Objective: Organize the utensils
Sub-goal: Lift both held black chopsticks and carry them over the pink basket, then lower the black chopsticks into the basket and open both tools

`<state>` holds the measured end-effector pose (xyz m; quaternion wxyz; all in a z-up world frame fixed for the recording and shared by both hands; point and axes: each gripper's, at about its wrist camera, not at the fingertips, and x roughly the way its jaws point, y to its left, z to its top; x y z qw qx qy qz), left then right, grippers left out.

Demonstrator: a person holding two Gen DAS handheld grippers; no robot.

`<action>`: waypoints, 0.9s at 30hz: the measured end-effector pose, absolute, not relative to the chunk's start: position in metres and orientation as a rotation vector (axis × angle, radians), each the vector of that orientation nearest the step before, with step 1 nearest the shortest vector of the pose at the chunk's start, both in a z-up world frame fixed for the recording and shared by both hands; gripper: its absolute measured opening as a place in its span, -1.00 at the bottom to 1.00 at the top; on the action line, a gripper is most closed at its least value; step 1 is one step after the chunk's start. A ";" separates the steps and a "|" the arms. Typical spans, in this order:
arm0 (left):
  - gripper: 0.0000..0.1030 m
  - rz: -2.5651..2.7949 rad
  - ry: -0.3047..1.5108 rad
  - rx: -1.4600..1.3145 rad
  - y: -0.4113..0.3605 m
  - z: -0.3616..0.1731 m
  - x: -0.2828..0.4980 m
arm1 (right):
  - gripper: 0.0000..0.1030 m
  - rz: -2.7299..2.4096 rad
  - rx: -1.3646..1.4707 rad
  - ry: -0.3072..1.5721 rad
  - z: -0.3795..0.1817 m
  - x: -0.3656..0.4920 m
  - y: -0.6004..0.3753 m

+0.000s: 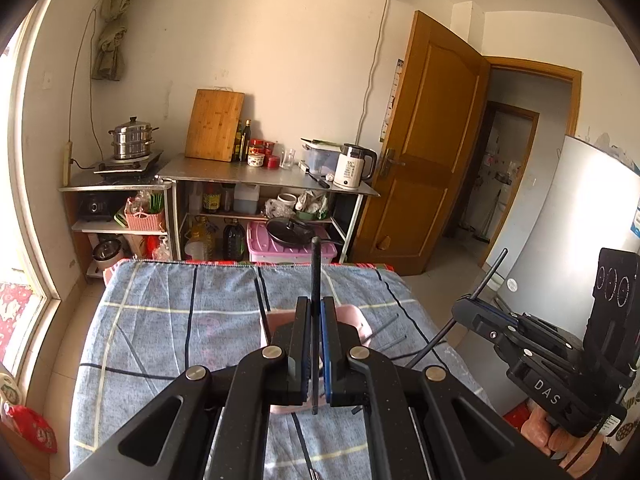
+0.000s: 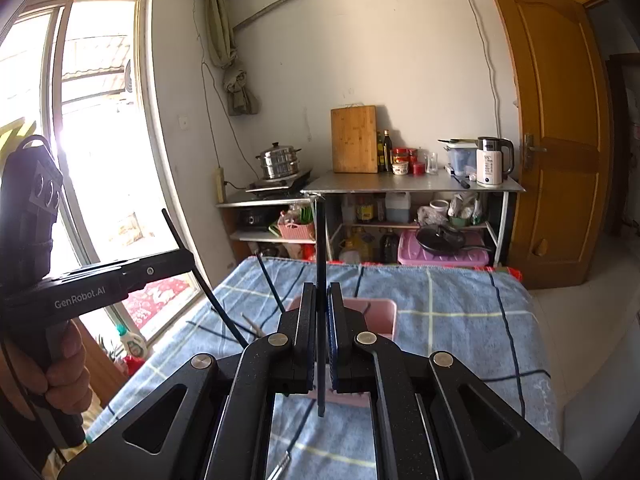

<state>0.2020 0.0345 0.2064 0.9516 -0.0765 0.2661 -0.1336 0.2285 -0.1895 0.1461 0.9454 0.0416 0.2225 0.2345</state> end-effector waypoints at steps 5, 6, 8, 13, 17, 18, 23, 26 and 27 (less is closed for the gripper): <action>-0.92 -0.256 0.518 -0.145 0.037 0.217 0.222 | -0.91 0.481 0.095 0.431 0.155 0.245 -0.179; -0.92 -0.255 0.515 -0.148 0.038 0.218 0.225 | -0.91 0.480 0.094 0.427 0.156 0.246 -0.178; -0.92 -0.254 0.509 -0.154 0.040 0.219 0.233 | -0.91 0.482 0.089 0.415 0.157 0.254 -0.172; -0.92 -0.249 0.510 -0.159 0.041 0.212 0.249 | -0.91 0.477 0.078 0.409 0.150 0.265 -0.163; -0.92 -0.242 0.521 -0.164 0.042 0.196 0.262 | -0.91 0.476 0.077 0.425 0.137 0.274 -0.157; -0.92 -0.241 0.528 -0.168 0.042 0.190 0.265 | -0.91 0.477 0.081 0.434 0.133 0.276 -0.157; -0.92 -0.235 0.573 -0.173 0.041 0.164 0.275 | -0.91 0.469 0.070 0.470 0.117 0.283 -0.152; -0.92 -0.231 0.597 -0.180 0.042 0.152 0.279 | -0.90 0.466 0.066 0.489 0.109 0.285 -0.151; -0.92 -0.230 0.604 -0.181 0.042 0.149 0.280 | -0.90 0.463 0.062 0.495 0.108 0.287 -0.151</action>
